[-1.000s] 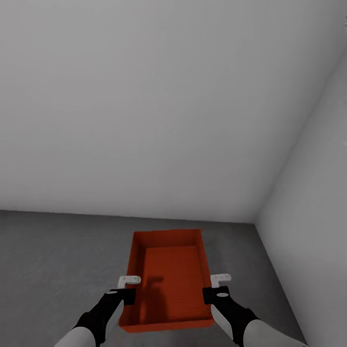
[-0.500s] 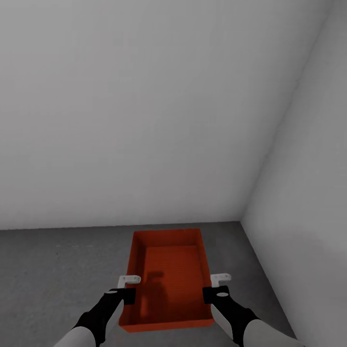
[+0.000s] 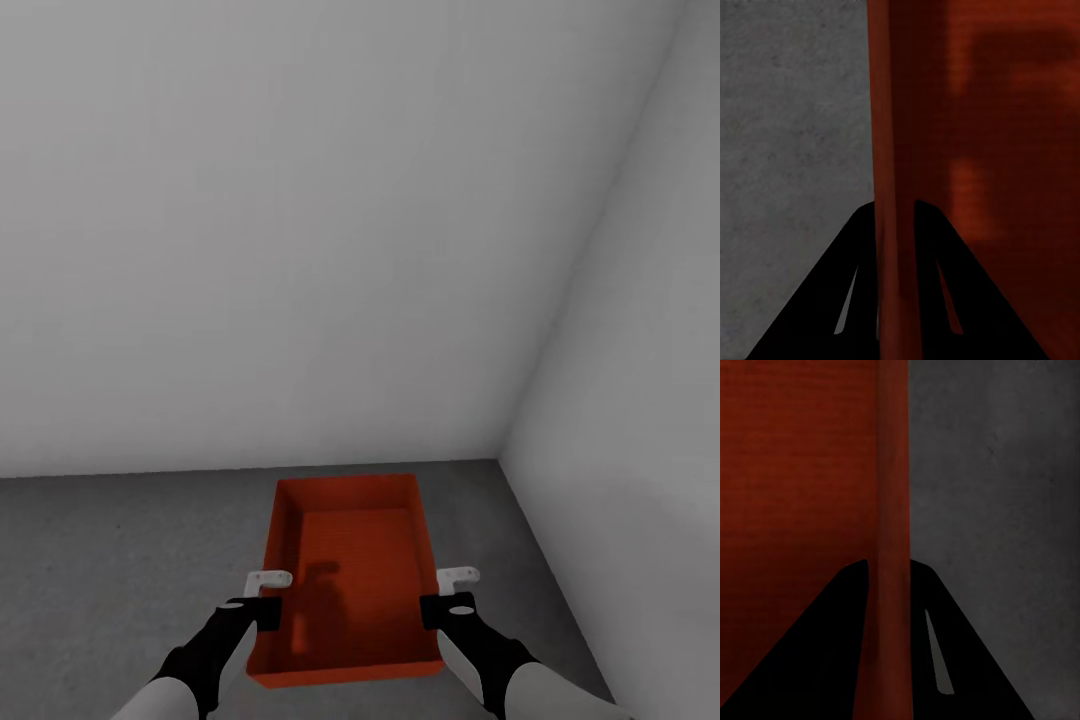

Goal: Move the two storage containers from the living room to the garage. In the garage, place one container on the floor and stack the other container on top of it (either order is fine).

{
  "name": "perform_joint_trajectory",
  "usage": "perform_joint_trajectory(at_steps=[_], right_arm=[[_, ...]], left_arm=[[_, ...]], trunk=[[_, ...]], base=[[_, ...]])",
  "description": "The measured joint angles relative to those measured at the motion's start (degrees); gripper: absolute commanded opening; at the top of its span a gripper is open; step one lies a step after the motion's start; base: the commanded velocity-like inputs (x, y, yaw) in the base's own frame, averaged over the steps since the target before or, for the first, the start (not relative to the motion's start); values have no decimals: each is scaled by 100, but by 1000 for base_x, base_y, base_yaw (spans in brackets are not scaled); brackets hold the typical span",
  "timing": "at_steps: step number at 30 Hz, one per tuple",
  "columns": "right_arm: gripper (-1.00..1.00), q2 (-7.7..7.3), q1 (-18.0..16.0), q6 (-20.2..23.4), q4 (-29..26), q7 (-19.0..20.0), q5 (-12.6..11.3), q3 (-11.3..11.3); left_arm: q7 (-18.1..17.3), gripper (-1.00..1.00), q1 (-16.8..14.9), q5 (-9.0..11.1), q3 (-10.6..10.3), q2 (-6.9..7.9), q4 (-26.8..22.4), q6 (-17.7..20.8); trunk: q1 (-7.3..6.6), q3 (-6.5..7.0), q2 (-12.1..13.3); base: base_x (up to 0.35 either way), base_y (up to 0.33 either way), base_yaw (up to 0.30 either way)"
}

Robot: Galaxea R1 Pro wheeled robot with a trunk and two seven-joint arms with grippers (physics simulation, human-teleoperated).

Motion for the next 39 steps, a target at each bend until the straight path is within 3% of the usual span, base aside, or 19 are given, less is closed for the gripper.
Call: perform_joint_trajectory(at_steps=[39], right_arm=[[-100, -8, -1, 1, -1, 9, -19, 16]], left_arm=[[49, -100, 1, 50, -43, -2, 3, 2]], trunk=[[0, 0, 0]], base=[[0, 0, 0]])
